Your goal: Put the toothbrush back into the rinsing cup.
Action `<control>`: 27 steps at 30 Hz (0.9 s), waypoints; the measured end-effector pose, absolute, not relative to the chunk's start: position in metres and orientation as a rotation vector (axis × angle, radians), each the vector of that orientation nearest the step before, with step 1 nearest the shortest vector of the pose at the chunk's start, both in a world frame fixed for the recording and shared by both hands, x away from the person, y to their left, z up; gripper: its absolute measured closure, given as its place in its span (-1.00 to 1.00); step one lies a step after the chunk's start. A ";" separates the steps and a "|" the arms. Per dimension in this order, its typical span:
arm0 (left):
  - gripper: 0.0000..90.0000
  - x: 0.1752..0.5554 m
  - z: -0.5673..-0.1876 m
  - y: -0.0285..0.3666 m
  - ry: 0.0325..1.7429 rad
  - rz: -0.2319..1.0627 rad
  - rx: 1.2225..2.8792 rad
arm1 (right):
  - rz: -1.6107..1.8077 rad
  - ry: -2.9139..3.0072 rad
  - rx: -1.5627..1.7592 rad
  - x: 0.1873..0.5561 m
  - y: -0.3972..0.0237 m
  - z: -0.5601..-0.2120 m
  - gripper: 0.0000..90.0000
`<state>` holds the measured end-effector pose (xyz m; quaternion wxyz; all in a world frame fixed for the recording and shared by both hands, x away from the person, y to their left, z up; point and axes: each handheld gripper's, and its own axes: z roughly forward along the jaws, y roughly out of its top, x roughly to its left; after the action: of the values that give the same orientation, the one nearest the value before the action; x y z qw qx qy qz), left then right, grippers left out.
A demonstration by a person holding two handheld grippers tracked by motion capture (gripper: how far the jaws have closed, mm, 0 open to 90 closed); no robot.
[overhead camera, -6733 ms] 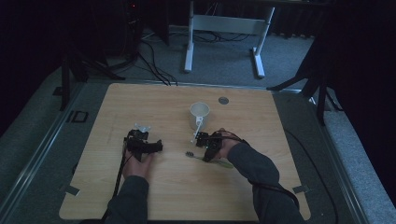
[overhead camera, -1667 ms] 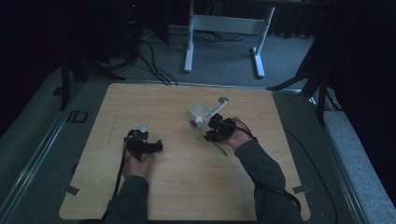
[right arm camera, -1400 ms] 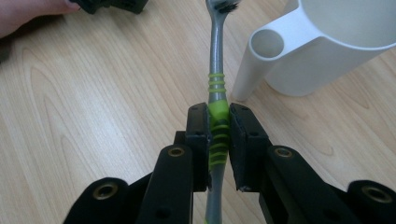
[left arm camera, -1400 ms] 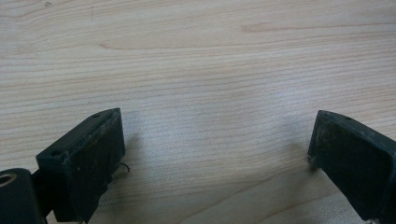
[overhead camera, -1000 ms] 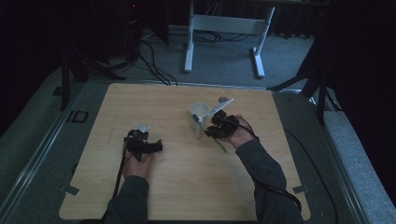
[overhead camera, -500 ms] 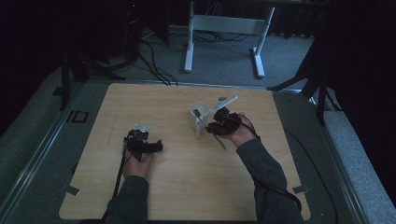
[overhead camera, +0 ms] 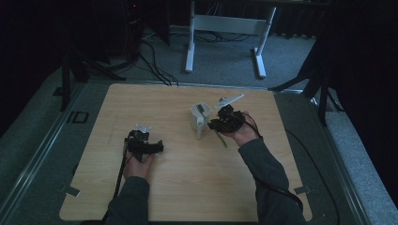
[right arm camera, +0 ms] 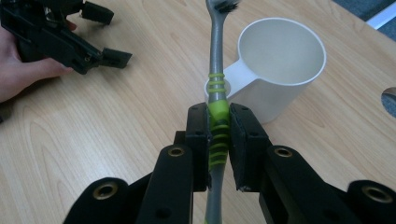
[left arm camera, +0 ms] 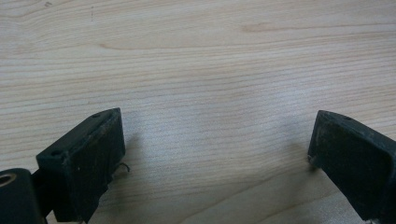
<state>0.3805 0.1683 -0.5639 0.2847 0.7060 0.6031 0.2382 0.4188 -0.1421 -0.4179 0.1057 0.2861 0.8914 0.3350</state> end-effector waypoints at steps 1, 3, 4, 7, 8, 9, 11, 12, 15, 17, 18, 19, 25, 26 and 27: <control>-0.91 0.381 -0.564 0.168 1.613 0.638 1.889 | 0.993 2.622 0.847 0.419 -0.142 -0.418 0.75; -0.91 0.381 -0.564 0.168 1.613 0.638 1.889 | 1.001 2.613 0.851 0.419 -0.143 -0.417 0.75; -0.91 0.381 -0.564 0.168 1.613 0.637 1.889 | 1.007 2.608 0.853 0.419 -0.143 -0.417 0.75; -0.91 0.381 -0.564 0.168 1.613 0.638 1.890 | 1.023 2.594 0.858 0.420 -0.144 -0.416 0.75; -0.91 0.381 -0.564 0.168 1.613 0.638 1.889 | 1.028 2.593 0.859 0.420 -0.144 -0.416 0.75; -0.91 0.381 -0.564 0.168 1.613 0.638 1.890 | 1.030 2.590 0.860 0.420 -0.144 -0.416 0.75; -0.91 0.381 -0.564 0.168 1.613 0.638 1.889 | 1.036 2.584 0.864 0.420 -0.144 -0.416 0.75; -0.91 0.381 -0.564 0.168 1.613 0.638 1.889 | 1.039 2.580 0.863 0.420 -0.144 -0.416 0.75; -0.91 0.381 -0.564 0.168 1.613 0.638 1.890 | 1.054 2.569 0.874 0.420 -0.145 -0.416 0.75; -0.91 0.381 -0.564 0.168 1.613 0.637 1.889 | 1.058 2.564 0.877 0.420 -0.145 -0.416 0.75; -0.91 0.381 -0.564 0.168 1.614 0.636 1.889 | 1.070 2.552 0.884 0.420 -0.146 -0.415 0.75; -0.91 0.381 -0.564 0.168 1.614 0.636 1.889 | 1.070 2.552 0.884 0.420 -0.146 -0.415 0.75; -0.91 0.381 -0.564 0.168 1.614 0.636 1.889 | 1.099 2.522 0.894 0.421 -0.147 -0.413 0.75; -0.91 0.381 -0.564 0.168 1.614 0.636 1.889 | 1.099 2.522 0.894 0.421 -0.147 -0.413 0.75; -0.91 0.381 -0.564 0.168 1.614 0.636 1.889 | 1.110 2.516 0.897 0.421 -0.148 -0.412 0.75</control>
<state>0.3805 0.1683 -0.5639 0.2845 0.7060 0.6034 0.2379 0.4208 -0.1478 -0.4125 0.1241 0.3077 0.8631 0.3808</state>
